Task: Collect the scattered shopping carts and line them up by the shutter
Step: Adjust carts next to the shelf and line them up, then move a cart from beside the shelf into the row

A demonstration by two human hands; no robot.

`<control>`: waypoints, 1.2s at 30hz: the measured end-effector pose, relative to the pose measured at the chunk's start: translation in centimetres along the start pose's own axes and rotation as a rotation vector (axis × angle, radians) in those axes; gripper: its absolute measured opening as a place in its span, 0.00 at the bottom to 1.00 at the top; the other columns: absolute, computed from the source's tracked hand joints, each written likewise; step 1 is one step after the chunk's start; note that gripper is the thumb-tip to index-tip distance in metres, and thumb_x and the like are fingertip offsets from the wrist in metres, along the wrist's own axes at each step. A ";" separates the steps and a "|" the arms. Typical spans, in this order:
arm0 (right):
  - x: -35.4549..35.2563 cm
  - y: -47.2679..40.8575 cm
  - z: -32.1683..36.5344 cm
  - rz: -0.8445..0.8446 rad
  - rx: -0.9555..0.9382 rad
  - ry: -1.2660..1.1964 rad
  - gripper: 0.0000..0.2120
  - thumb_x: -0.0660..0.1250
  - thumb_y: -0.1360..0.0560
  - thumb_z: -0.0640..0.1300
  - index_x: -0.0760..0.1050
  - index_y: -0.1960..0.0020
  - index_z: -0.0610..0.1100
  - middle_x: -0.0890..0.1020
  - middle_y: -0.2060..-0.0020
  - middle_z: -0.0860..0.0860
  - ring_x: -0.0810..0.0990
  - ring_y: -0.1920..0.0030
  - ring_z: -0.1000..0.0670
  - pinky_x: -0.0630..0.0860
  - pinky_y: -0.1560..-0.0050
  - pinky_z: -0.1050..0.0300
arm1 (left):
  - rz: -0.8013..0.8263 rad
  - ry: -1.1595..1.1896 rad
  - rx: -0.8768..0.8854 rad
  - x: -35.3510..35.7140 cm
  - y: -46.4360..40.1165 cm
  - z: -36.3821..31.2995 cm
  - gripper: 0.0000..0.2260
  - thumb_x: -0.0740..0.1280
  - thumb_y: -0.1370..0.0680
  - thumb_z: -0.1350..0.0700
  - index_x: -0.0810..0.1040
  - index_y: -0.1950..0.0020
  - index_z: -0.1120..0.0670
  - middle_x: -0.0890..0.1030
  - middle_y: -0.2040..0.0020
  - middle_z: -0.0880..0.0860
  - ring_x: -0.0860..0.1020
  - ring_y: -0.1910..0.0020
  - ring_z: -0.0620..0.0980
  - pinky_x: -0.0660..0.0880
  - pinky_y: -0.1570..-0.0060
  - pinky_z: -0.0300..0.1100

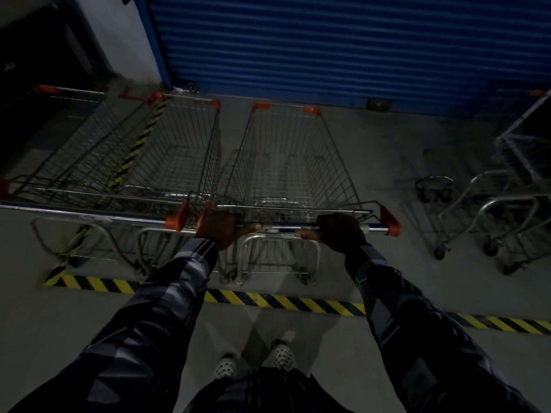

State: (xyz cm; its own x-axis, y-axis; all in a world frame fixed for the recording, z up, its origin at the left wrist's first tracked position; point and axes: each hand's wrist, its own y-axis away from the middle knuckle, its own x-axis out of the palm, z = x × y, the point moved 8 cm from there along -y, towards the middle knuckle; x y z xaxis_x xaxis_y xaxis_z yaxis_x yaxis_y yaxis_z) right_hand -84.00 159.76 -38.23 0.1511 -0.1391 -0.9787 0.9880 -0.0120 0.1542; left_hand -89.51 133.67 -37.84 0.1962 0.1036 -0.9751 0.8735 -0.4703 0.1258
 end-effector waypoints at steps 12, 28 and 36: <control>-5.9 6.1 -1.1 -0.289 0.086 -0.193 0.23 0.68 0.27 0.63 0.80 0.44 0.45 0.82 0.45 0.47 0.78 0.43 0.46 0.71 0.44 0.53 | -0.173 0.259 0.292 -3.1 -2.3 -8.1 0.27 0.56 0.26 0.28 0.78 0.55 0.49 0.80 0.53 0.51 0.80 0.49 0.54 0.76 0.49 0.47; -6.6 32.4 -33.3 -0.469 0.616 -0.136 0.16 0.57 0.21 0.60 0.79 0.49 0.53 0.82 0.67 0.50 0.79 0.66 0.45 0.76 0.66 0.53 | -0.080 0.213 0.904 4.1 -1.9 -55.6 0.17 0.60 0.19 0.42 0.77 0.57 0.53 0.79 0.55 0.52 0.78 0.56 0.56 0.67 0.63 0.42; -8.4 41.2 -51.0 -0.558 0.767 -0.217 0.15 0.59 0.19 0.56 0.80 0.50 0.49 0.74 0.77 0.54 0.73 0.73 0.47 0.67 0.73 0.57 | -0.025 0.284 0.955 7.1 -3.2 -75.3 0.18 0.58 0.22 0.42 0.79 0.53 0.53 0.80 0.53 0.52 0.79 0.54 0.56 0.66 0.63 0.41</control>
State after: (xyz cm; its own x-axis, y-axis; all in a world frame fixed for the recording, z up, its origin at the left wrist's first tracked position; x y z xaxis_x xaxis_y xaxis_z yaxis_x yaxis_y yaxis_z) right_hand -42.90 210.90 -30.59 -0.4179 -0.0966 -0.9033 0.6140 -0.7629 -0.2024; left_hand -57.35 201.90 -31.43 0.3909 0.2699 -0.8799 0.1781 -0.9601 -0.2154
